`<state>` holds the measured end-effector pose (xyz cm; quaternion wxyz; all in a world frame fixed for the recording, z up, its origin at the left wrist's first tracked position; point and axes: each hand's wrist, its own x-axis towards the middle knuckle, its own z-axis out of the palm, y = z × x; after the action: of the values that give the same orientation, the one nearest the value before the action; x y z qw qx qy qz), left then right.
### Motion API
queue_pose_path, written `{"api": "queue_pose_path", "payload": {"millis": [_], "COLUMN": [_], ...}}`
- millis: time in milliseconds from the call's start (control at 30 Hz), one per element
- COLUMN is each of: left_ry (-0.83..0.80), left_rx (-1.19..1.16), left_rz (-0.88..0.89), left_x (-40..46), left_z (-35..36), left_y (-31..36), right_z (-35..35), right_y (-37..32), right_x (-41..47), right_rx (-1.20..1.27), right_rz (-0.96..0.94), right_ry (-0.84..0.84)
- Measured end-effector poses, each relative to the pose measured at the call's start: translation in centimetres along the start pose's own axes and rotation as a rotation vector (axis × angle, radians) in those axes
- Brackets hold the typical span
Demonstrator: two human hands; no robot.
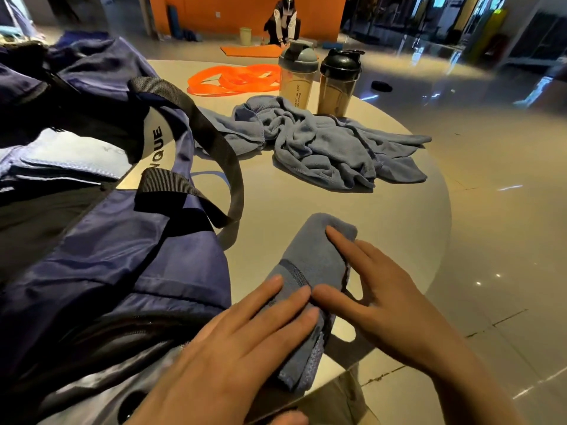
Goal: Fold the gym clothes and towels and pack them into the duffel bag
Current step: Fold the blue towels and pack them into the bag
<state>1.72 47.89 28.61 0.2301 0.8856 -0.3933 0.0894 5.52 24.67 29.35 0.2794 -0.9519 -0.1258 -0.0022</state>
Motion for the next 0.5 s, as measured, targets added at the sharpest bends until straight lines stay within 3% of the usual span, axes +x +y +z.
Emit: {"api": "queue_pose_path", "payload": {"millis": [133, 200, 300, 367, 500], "left_ry": [0.181, 0.091, -0.3, -0.316, -0.18], "left_rx": [-0.431, -0.459, -0.539, -0.638, -0.71], "left_rz": [-0.216, -0.291, -0.339, -0.318, -0.269], "left_x": [1.9, 3.7, 6.9, 8.3, 8.5], "left_z": [-2.9, -3.4, -2.6, -2.2, -1.3], "left_y": [-0.2, -0.8, -1.1, -1.0, -0.9], "right_z": [0.2, 0.3, 0.6, 0.9, 1.1], "right_y": [0.3, 0.4, 0.4, 0.4, -0.4], "right_x": [-0.4, -0.3, -0.4, -0.6, -0.9], "right_rx": [0.001, -0.013, -0.044, -0.105, -0.202], "right_rz": [0.007, 0.015, -0.002, -0.022, -0.021], "right_ry": [-0.009, -0.006, 0.02, 0.083, 0.272]}}
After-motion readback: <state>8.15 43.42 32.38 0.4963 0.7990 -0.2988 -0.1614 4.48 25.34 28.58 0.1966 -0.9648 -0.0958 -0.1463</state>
